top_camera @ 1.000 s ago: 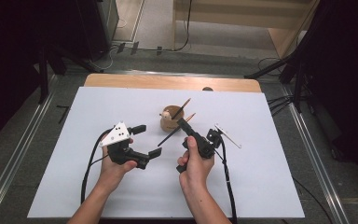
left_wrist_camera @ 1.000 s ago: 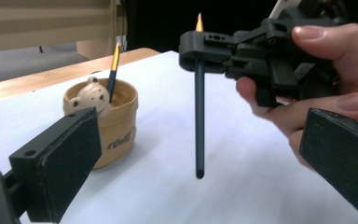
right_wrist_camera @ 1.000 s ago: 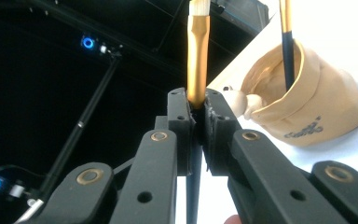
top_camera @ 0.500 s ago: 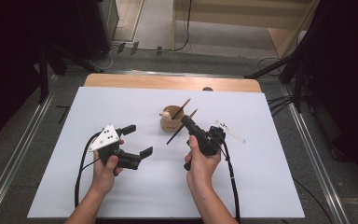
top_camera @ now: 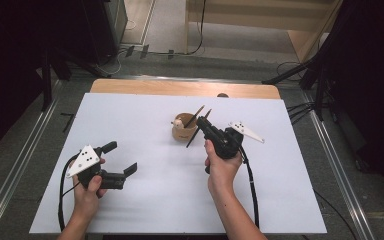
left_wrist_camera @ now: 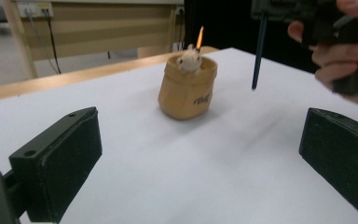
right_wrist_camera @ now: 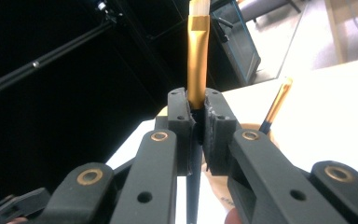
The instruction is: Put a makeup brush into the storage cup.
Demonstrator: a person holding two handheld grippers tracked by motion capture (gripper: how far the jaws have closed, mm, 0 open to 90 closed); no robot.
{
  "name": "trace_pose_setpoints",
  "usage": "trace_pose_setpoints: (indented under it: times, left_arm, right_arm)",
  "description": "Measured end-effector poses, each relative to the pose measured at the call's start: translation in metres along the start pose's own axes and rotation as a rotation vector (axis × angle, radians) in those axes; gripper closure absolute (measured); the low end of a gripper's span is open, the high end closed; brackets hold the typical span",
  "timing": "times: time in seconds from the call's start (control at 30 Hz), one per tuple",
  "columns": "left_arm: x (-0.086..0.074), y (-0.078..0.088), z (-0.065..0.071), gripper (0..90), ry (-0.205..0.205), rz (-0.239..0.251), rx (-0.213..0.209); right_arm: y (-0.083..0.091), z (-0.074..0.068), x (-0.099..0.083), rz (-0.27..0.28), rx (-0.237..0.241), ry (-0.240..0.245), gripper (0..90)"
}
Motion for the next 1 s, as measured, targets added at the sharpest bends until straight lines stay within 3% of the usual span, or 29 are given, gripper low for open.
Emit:
trace_pose_setpoints:
  times: [0.3, 0.6, 1.0]
  left_arm:
    - [-0.004, 0.030, -0.008, 0.0, -0.014, 0.036, 0.027]
    - [-0.011, 0.046, -0.016, 0.0, -0.008, 0.022, 0.049]
    - [-0.016, 0.052, -0.021, 0.0, -0.008, 0.011, 0.053]
  right_arm:
    - [-0.006, 0.003, 0.006, 0.010, 0.015, 0.105, 84.2]
    - [-0.013, 0.004, 0.013, 0.019, 0.029, 0.130, 84.2]
    - [-0.019, 0.006, 0.026, 0.041, 0.034, 0.211, 84.2]
Point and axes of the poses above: each handheld gripper's, and its own axes: y roughly backward along the jaws, x roughly out of its top, z roughly to its right, the point moved 10 cm from there along -y, roughly forward along the jaws, and after that the axes turned 10 degrees about z, right-handed, at the moved point
